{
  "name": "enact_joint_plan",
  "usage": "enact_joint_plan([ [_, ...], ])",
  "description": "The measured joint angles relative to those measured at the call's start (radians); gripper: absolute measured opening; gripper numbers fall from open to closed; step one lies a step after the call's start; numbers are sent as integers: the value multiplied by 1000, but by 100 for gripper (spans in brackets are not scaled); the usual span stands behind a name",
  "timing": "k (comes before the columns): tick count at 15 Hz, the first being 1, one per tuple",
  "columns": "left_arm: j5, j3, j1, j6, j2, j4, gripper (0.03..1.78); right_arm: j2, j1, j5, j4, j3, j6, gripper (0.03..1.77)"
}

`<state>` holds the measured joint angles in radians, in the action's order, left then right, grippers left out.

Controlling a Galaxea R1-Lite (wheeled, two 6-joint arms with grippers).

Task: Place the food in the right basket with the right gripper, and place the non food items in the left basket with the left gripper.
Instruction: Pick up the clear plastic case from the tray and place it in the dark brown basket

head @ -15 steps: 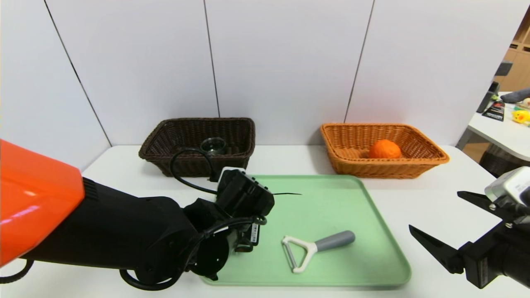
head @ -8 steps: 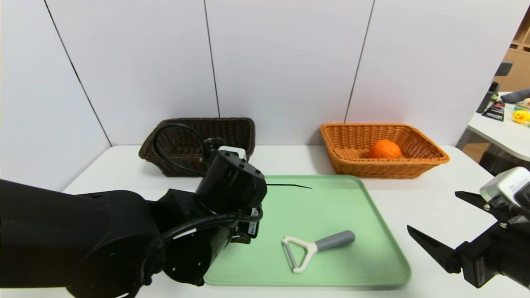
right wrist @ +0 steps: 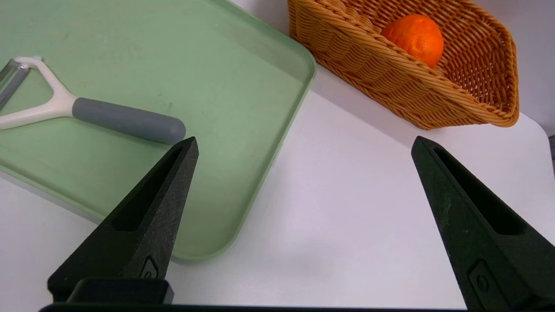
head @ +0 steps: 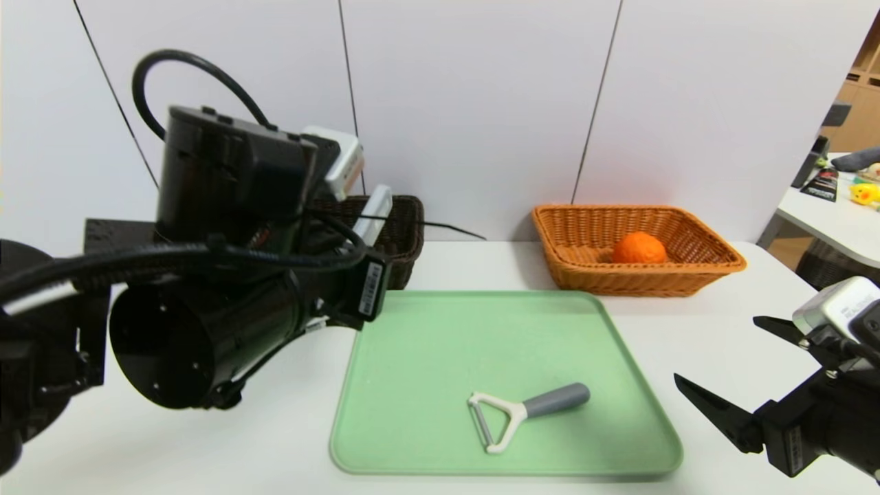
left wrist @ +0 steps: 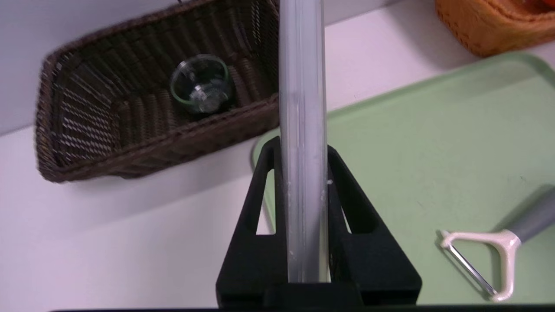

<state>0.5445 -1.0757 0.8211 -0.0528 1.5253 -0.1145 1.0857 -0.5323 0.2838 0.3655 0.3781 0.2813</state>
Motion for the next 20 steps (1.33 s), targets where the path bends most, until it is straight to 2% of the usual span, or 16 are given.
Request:
enact_joint_plan([
  [3,-98,-107,-114,86,-13,56,29,0,-1,2,1,0,4,169],
  [5,-188,-179,-201,112,-5,125,29,0,-1,0,1,0,6,169],
  [8,-320,-246,-337,155,29,152,29,0,-1,0,1,0,6,169],
  [10,-439,-259,-418,215,51,154,29,0,-1,0,2,0,5,169],
  [14,-730,-262,-554,390,90,155,29,5,-1,0,2,3,5,169],
  [15,-782,-263,-576,428,104,155,29,7,-1,0,2,5,5,169],
  [20,-909,-308,-636,601,192,140,29,8,-1,0,2,-4,2,169],
])
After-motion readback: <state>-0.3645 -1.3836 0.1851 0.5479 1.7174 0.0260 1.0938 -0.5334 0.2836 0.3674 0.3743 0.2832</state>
